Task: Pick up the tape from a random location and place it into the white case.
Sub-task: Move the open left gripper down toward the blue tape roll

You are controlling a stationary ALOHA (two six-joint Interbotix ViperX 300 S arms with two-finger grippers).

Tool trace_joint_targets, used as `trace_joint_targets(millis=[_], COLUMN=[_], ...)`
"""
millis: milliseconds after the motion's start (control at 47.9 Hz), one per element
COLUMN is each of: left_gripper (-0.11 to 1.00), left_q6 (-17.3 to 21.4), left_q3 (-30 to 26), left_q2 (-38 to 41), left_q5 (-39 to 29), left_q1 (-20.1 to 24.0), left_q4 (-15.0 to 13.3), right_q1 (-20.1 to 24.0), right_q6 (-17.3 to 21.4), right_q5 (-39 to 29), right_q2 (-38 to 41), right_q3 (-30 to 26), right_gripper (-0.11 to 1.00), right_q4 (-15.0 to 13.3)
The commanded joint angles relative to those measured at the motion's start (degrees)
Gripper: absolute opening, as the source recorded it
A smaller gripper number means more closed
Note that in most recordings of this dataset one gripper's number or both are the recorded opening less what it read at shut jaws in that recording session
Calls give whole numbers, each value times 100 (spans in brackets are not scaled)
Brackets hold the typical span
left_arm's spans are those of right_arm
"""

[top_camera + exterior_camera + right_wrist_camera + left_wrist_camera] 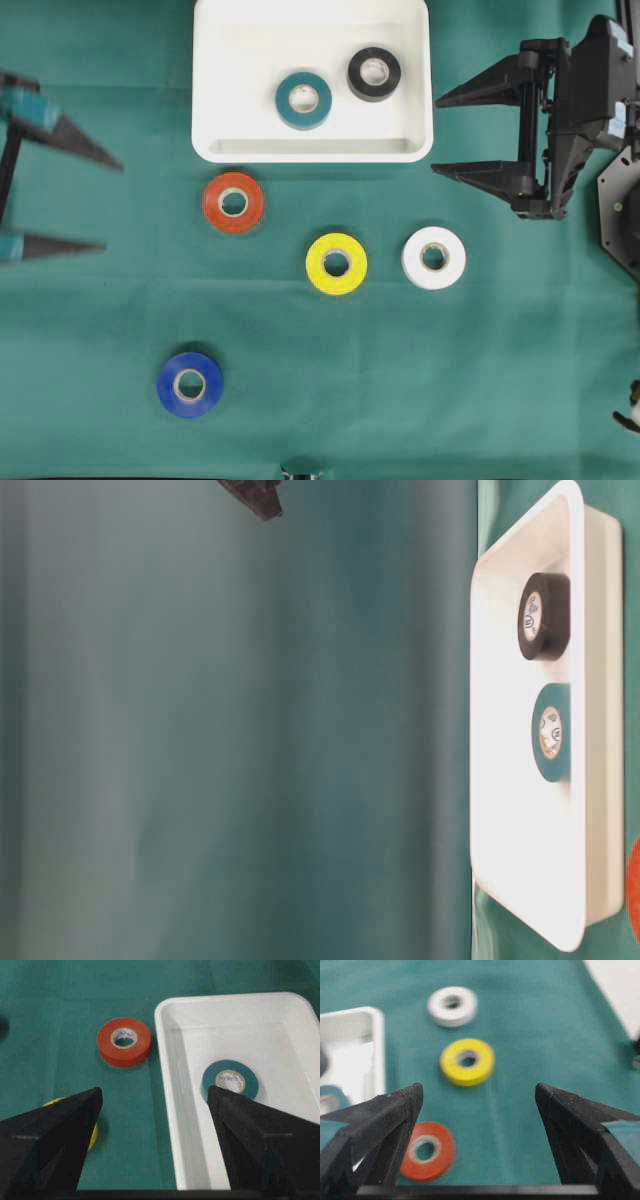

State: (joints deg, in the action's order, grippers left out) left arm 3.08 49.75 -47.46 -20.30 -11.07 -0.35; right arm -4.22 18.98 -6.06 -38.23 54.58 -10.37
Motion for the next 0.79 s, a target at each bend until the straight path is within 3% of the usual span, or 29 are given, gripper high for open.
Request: trace_joint_targets(millis=[0,355,773], left_gripper=[99,99,99], left_q6=[-9,-9,0], left_q3=[-88,-79,-88], left_q2=[62,79,114], left_q5=[88,149,141], left_q1=[-352,-1441,-1521], left_q4=[-18,-18,-18], right_q1=[-9,0,0], right_q6=[0,9,9], right_q5=[44,53,35], right_q2=[-26,-18,-18], right_q3=[-70,-62,-62], right_gripper=[83,83,83], right_q4=[0,0,9])
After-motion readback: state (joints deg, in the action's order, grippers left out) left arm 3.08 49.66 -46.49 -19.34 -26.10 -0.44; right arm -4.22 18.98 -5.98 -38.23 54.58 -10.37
